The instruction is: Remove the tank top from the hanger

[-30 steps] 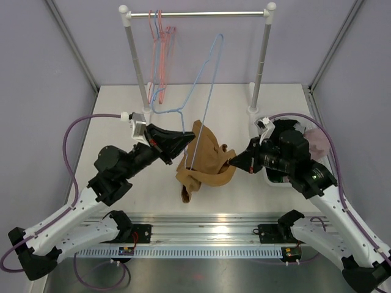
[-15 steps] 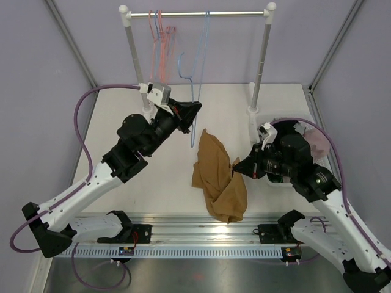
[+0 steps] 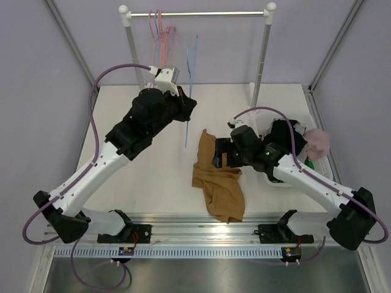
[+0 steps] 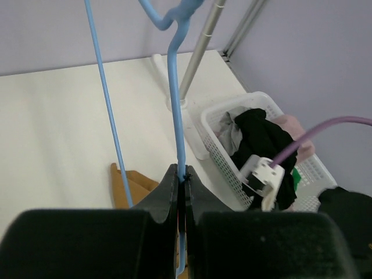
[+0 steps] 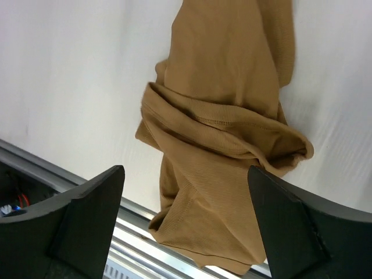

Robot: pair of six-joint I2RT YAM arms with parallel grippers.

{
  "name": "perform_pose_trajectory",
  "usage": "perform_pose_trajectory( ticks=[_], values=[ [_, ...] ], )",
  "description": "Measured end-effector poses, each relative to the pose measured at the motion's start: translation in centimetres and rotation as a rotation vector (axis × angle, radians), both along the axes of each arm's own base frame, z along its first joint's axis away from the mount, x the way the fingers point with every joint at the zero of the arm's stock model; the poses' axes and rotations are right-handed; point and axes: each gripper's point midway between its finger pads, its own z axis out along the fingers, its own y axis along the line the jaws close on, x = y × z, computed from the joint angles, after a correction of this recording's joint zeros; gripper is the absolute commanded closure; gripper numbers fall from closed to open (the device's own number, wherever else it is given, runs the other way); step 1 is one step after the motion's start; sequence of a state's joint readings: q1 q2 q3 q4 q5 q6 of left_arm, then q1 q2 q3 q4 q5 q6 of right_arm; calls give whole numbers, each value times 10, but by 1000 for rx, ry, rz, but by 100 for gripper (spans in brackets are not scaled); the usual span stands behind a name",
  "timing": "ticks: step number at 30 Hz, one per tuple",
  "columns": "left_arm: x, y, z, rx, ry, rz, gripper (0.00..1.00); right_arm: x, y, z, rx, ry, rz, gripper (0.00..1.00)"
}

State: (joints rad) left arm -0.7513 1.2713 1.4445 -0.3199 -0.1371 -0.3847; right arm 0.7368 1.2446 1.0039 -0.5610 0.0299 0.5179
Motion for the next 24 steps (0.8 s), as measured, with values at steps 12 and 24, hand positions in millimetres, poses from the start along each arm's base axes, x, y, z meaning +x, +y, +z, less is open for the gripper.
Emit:
perform_pose_trajectory(
  ticks=[12,24],
  values=[
    [65,-6,23,66,92,64,100,-16,-45,102,176,-306,-106,1],
    [169,28,29,-23,164,98,100,-31,-53,81,154,-261,-82,1]
  ],
)
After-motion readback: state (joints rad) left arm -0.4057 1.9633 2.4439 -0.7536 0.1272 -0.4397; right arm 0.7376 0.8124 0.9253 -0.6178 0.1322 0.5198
